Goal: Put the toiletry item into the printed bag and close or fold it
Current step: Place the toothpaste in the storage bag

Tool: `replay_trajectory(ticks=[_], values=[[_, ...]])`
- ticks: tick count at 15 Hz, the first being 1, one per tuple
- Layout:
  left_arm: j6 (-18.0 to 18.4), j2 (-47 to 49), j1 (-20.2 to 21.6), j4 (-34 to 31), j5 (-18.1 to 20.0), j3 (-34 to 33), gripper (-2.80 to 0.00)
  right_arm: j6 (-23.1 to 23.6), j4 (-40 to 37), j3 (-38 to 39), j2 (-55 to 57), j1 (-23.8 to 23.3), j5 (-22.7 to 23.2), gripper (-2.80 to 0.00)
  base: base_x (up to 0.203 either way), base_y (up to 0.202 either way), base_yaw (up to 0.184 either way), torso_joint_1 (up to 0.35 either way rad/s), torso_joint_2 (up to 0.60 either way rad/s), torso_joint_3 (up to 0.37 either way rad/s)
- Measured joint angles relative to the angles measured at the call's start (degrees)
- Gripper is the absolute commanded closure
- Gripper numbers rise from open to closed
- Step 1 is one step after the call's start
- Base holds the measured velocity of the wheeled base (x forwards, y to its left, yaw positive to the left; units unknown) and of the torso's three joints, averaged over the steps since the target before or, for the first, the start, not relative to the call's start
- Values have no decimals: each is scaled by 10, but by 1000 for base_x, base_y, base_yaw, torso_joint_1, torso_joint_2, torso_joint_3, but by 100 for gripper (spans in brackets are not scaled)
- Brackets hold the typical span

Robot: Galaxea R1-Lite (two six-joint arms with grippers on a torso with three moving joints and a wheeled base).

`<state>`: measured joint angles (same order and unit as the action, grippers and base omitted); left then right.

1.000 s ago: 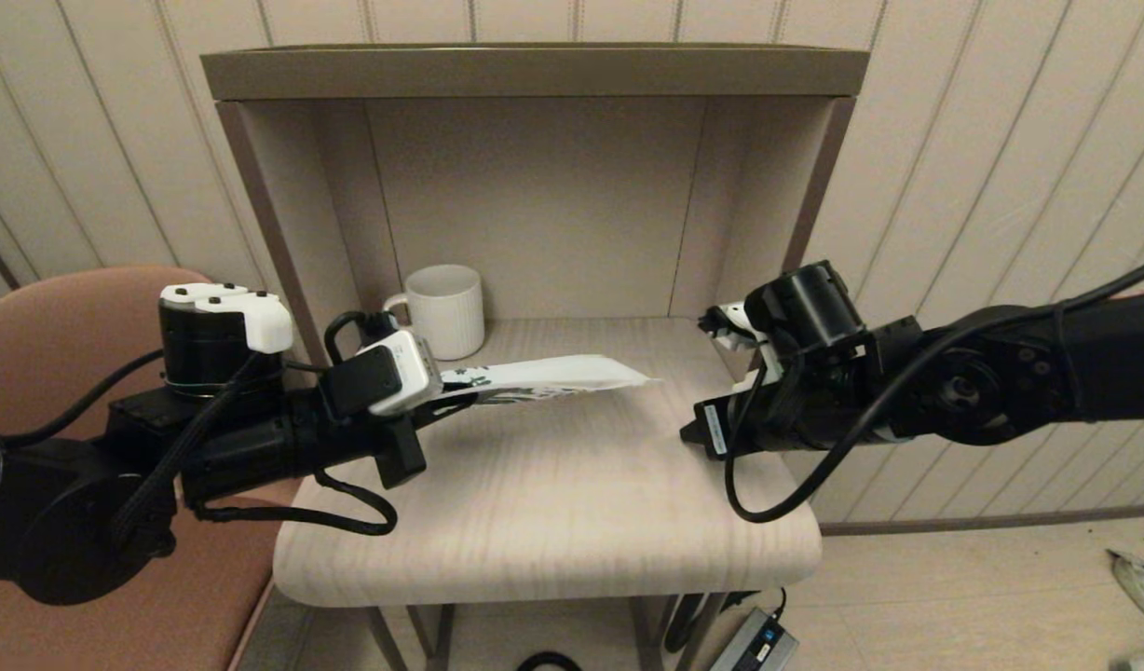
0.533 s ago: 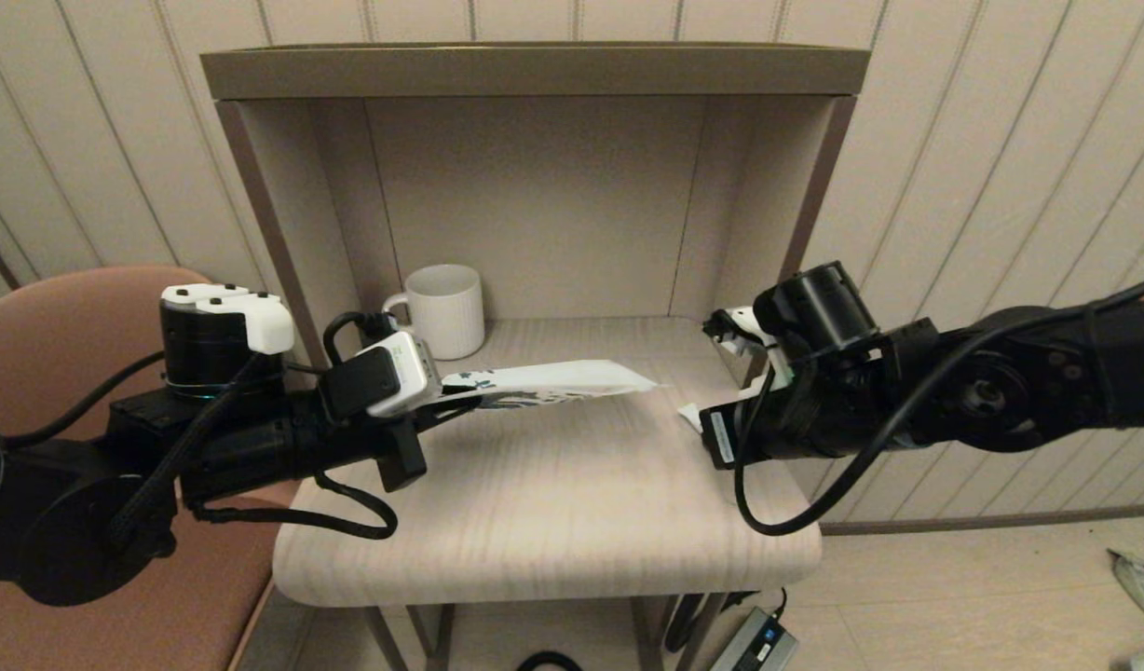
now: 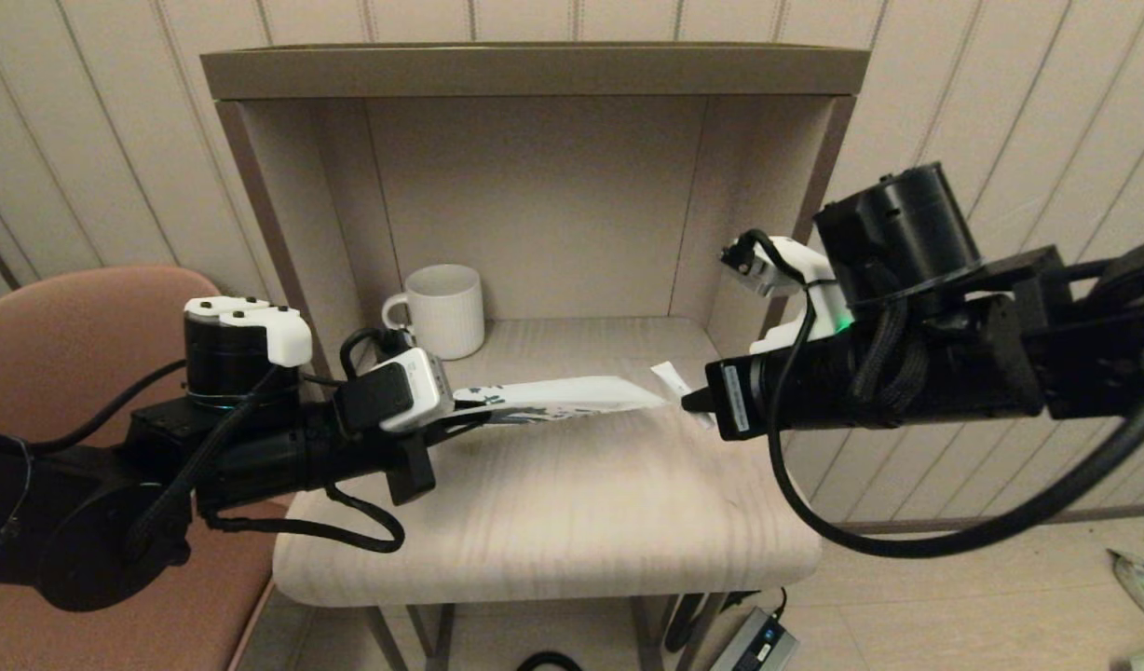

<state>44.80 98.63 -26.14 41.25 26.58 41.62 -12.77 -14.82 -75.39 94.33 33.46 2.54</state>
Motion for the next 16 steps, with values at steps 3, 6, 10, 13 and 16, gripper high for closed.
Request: replay_trajectory(ticks=[3,6,10,13,16], values=[[5,7,-22,1,8,1,0,-39,-124,-113,5,22,56,0,0,0,0,0,0,0],[6,10,-36,14,6,-2,0,-68,-244,-211,51,29,97,0,0,0,0,0,0,0],[5,21,-38,41,6,-11,0,-74,-308,-225,78,31,175,0,0,0,0,0,0,0],[3,31,-38,68,5,-15,0,-74,-315,-225,73,29,176,0,0,0,0,0,0,0],[2,36,-38,70,4,-16,0,-72,-316,-220,68,25,176,0,0,0,0,0,0,0]])
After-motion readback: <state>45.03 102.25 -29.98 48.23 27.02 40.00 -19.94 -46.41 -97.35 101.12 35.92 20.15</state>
